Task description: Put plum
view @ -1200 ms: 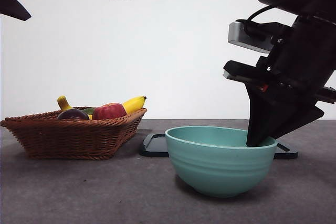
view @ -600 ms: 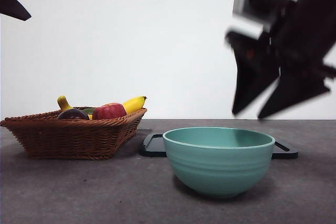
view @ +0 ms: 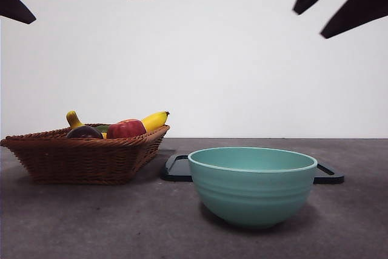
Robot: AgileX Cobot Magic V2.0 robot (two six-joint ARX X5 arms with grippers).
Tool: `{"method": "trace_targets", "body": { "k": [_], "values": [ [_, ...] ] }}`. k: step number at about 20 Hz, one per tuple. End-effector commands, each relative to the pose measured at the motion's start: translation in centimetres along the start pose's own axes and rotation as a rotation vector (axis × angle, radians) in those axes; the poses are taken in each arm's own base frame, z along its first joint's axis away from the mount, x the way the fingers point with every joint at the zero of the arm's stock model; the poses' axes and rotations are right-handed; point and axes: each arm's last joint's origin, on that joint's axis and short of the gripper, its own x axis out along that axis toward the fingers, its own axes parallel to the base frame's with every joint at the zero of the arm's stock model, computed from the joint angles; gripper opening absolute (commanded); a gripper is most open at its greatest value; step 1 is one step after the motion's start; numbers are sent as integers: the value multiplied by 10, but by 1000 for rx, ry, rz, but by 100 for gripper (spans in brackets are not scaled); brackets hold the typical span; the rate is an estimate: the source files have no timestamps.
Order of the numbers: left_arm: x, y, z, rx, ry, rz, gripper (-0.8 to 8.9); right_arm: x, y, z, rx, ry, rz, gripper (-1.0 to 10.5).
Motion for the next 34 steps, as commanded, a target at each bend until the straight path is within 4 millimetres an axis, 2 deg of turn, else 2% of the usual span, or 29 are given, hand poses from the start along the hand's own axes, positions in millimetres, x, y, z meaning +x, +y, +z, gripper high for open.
{"method": "trace_targets", "body": {
  "k": [1, 15, 16, 17, 19, 20, 34],
  "values": [
    [-2, -2, 5, 33, -19, -8, 401, -8, 3, -4, 3, 34, 4, 230],
    [-2, -2, 5, 32, -19, -8, 400, -11, 3, -9, -18, 60, -2, 230],
    [-2, -2, 5, 32, -19, -8, 373, -11, 3, -9, -18, 60, -2, 229],
    [-2, -2, 5, 32, -19, -8, 278, -11, 3, -9, -18, 60, -2, 199],
    [-2, -2, 5, 33, -19, -8, 54, -11, 3, -9, -19, 60, -3, 24],
    [-2, -2, 5, 33, -19, -7, 9, -11, 3, -9, -23, 60, -3, 5],
    [-2, -2, 5, 33, -20, -8, 8, -10, 3, -8, -31, 55, -5, 5]
  ]
}}
